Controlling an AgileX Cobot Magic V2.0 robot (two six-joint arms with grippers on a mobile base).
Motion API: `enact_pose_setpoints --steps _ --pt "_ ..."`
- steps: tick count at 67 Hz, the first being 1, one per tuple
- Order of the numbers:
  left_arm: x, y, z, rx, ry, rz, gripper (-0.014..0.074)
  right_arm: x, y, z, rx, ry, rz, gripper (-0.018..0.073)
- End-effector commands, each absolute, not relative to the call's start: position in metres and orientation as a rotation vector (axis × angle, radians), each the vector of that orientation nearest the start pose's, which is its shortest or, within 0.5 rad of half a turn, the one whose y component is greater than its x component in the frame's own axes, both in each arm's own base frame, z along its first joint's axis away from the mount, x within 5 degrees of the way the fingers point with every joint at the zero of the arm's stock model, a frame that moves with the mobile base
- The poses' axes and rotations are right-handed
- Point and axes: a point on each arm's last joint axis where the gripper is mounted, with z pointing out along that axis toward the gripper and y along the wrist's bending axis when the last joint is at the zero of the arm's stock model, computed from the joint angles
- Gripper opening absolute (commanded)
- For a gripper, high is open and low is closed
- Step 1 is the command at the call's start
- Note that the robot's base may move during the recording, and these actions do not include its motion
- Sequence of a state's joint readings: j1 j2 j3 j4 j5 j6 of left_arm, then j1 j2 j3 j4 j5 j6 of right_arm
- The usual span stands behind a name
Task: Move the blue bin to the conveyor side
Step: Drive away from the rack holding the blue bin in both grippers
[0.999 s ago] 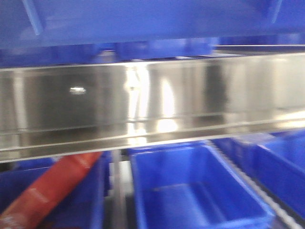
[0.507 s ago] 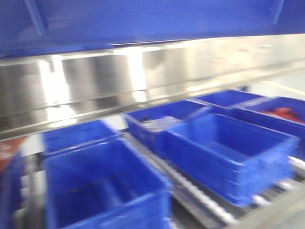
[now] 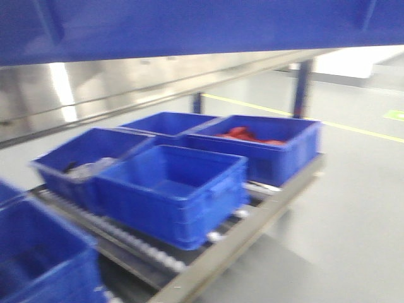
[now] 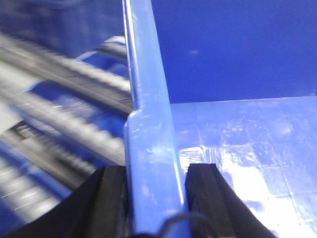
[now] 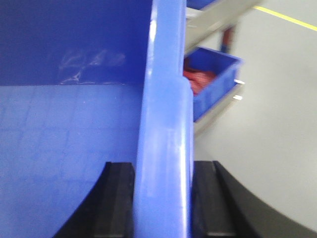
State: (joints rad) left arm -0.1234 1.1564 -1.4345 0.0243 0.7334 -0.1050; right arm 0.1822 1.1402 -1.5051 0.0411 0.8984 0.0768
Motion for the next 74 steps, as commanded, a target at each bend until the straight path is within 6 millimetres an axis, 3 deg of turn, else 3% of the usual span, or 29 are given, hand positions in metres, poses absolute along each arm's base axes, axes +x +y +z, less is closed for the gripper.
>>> enact_pose_setpoints --steps 1,74 --pt "0.2246 -0.0268 0.495 0.053 1.783 -0.108 0.0011 0.2048 0.0384 0.5063 -0.11 1.855 0.184 -0.007" --pt "0.2247 -0.0265 0.495 0.052 1.783 -0.107 0.0011 0.2048 0.0384 0.5063 -0.11 1.855 0.184 -0.007"
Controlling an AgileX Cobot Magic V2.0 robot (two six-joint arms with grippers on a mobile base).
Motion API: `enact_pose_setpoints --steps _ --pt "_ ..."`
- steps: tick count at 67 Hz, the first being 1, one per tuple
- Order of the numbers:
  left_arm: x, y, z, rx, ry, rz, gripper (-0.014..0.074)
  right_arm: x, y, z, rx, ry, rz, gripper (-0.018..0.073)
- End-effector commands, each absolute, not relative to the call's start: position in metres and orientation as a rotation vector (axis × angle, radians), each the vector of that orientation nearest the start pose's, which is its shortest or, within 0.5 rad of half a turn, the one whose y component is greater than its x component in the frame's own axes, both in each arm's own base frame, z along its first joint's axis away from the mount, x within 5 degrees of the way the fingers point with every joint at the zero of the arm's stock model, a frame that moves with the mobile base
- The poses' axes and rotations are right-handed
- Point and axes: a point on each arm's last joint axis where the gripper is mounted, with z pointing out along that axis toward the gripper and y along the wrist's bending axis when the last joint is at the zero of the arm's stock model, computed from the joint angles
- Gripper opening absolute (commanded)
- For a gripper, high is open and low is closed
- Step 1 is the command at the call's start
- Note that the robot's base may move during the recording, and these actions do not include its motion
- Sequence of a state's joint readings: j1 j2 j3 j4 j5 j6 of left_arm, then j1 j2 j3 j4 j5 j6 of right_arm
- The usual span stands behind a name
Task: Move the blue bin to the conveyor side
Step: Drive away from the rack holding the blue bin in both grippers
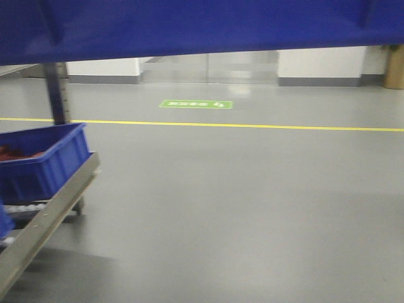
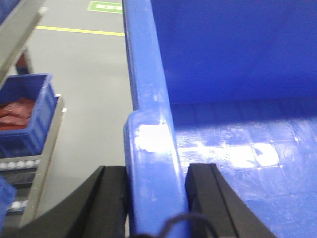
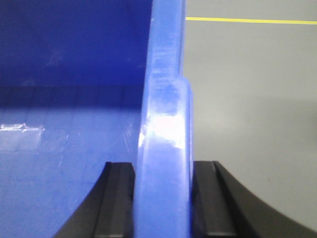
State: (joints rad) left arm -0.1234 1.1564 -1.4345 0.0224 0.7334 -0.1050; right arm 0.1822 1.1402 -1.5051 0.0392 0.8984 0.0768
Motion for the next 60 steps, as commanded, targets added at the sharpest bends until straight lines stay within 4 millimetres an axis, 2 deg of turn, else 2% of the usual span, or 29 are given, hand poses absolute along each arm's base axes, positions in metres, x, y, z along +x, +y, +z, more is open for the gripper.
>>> enact_pose_setpoints --steps 1,60 --pt "0.2247 -0.0265 0.495 0.052 1.783 -0.107 0.0011 0.2048 0.0384 0.5063 -0.11 1.855 0.184 -0.007" --pt "0.2247 -0.0265 0.495 0.052 1.783 -0.107 0.0011 0.2048 0.0384 0.5063 -0.11 1.855 0.184 -0.007"
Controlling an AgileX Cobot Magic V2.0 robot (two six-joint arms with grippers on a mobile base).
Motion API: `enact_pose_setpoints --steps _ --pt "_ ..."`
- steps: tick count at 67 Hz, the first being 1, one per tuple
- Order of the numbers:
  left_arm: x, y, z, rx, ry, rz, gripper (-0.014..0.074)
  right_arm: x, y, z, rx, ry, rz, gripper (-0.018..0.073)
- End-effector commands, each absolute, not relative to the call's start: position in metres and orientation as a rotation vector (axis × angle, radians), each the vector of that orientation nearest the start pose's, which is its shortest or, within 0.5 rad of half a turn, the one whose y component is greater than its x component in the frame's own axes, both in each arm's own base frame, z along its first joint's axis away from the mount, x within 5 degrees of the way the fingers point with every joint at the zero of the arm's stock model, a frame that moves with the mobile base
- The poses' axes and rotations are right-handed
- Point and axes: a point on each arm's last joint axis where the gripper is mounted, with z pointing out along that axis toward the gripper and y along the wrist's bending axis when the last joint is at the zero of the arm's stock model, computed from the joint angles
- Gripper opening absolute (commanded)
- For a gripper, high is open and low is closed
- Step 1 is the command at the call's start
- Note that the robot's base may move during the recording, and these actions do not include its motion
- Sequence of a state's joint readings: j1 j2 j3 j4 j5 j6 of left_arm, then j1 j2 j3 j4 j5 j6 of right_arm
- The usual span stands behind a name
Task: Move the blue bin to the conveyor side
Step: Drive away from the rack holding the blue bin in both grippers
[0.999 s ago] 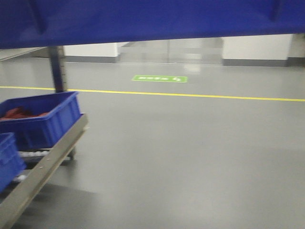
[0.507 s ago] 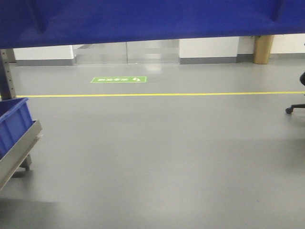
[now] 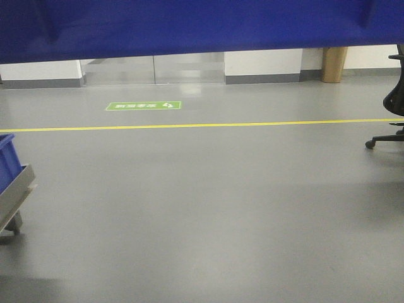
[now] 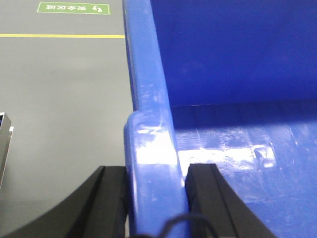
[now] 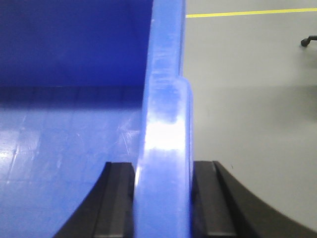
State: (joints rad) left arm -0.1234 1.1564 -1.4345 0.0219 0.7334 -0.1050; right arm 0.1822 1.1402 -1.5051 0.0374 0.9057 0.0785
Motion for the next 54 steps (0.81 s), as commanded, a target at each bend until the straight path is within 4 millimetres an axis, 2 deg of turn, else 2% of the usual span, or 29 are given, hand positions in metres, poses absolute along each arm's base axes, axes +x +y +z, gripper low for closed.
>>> enact_pose_setpoints --steps 1,54 --pt "0.2247 -0.0265 0.495 0.052 1.783 -0.107 0.0011 0.2048 0.0384 0.5063 -0.11 1.855 0.184 -0.007" --pt "0.2247 -0.0265 0.495 0.052 1.783 -0.107 0.0011 0.2048 0.0384 0.5063 -0.11 1.855 0.184 -0.007"
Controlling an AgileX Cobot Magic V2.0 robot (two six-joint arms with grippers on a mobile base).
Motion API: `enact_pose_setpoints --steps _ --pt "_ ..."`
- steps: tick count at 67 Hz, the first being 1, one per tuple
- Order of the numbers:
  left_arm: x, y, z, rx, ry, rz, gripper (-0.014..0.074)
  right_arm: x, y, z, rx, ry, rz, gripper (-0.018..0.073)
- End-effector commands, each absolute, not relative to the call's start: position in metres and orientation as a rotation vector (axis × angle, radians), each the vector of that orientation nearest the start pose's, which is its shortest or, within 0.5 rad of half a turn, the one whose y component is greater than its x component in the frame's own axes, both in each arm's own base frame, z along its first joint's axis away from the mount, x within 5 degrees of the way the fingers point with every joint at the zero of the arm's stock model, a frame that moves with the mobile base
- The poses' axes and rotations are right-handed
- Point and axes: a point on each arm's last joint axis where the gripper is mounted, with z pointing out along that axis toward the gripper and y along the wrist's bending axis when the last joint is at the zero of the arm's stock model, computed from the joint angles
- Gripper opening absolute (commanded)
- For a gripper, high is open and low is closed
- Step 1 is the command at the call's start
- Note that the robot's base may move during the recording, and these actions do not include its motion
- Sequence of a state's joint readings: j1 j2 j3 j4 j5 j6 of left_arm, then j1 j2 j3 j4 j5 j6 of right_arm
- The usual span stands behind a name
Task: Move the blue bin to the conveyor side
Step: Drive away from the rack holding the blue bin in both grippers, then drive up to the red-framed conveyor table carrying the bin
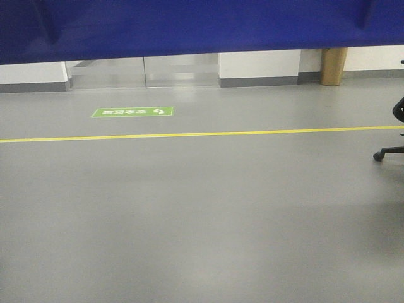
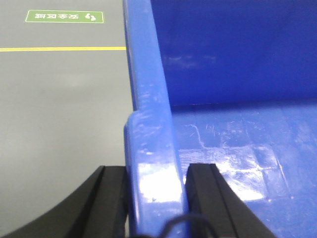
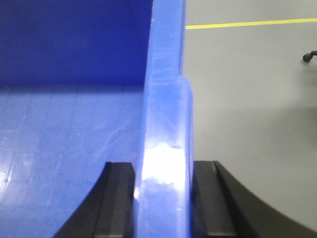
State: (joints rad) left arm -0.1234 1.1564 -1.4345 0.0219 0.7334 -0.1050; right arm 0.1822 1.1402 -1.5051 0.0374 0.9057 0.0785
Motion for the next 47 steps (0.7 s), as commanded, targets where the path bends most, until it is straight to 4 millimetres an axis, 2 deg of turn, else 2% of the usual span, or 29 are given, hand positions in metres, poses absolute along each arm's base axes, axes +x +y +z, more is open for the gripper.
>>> enact_pose_setpoints --steps 1,47 --pt "0.2247 -0.0265 0.495 0.052 1.783 -0.107 0.0011 0.2048 0.0384 0.5063 -0.11 1.855 0.184 -0.007" --pt "0.2247 -0.0265 0.495 0.052 1.783 -0.107 0.0011 0.2048 0.0384 0.5063 -0.11 1.855 0.184 -0.007"
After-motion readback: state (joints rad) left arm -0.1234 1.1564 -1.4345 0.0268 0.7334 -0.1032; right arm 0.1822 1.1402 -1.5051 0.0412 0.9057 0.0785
